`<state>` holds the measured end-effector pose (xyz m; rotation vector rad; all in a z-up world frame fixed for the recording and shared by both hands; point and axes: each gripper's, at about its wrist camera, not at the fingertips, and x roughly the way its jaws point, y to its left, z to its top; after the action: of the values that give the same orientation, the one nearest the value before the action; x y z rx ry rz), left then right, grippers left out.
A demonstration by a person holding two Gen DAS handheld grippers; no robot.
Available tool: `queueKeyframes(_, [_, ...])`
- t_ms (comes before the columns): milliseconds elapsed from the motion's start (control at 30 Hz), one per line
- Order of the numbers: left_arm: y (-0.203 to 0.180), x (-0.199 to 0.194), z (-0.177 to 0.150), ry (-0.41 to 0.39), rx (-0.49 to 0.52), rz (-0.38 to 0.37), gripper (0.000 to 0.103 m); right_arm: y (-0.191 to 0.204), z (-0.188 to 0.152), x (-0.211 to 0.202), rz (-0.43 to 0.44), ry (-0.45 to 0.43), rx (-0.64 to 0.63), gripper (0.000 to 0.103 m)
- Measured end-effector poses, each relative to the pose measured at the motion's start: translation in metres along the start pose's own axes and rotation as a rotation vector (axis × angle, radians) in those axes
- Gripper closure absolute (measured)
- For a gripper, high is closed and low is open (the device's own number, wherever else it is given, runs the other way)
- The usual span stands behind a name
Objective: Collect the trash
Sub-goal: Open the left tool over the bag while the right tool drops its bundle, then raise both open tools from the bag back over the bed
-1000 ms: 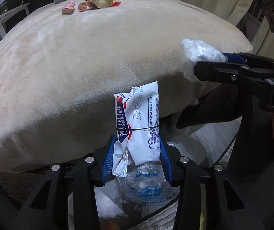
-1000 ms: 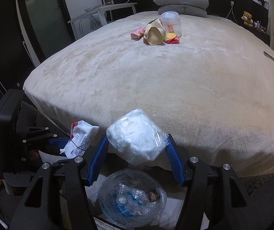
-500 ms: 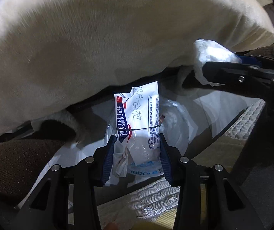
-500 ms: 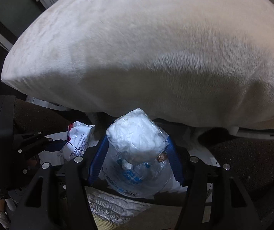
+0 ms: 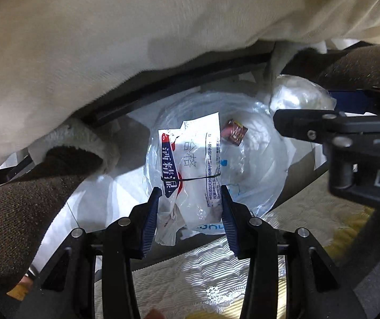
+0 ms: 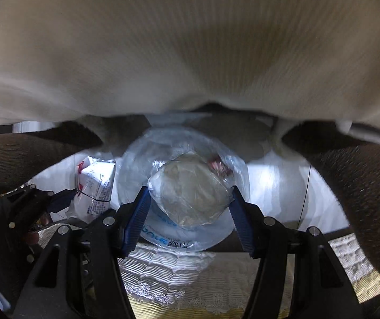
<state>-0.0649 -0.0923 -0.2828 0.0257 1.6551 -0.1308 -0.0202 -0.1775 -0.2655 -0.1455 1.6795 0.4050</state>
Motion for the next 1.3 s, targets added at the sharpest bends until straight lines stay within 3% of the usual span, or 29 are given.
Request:
queueKeyframes(600, [0.002, 0.073, 0.012, 0.188, 0.031, 0.007, 0.059, -0.026, 0.013, 0.071, -0.021, 0.204, 0.106, 0.043])
queueKeyframes(633, [0.003, 0.074, 0.013, 0.191, 0.028, 0.002, 0.058, -0.027, 0.013, 0.072, -0.022, 0.207, 0.112, 0.042])
queueKeyframes(700, [0.001, 0.071, 0.013, 0.194, 0.025, 0.003, 0.039, -0.029, 0.013, 0.076, -0.037, 0.214, 0.122, 0.039])
queueKeyframes(733, [0.000, 0.070, 0.012, 0.195, 0.023, 0.000, 0.036, -0.029, 0.014, 0.078, -0.050, 0.219, 0.125, 0.033])
queueKeyframes(867, [0.004, 0.070, 0.011, 0.191, 0.011, -0.002, 0.022, -0.032, 0.013, 0.078, -0.059, 0.222, 0.132, 0.032])
queueKeyframes(933, [0.004, 0.069, 0.010, 0.186, 0.009, -0.010, 0.020, -0.032, 0.013, 0.077, -0.065, 0.222, 0.131, 0.019])
queueKeyframes(1000, [0.004, 0.068, 0.010, 0.182, 0.013, -0.004, 0.013, -0.031, 0.012, 0.075, -0.069, 0.215, 0.129, 0.018])
queueKeyframes(1300, [0.000, 0.056, 0.010, 0.145, 0.027, 0.009, 0.008, -0.028, 0.008, 0.060, -0.087, 0.180, 0.123, 0.018])
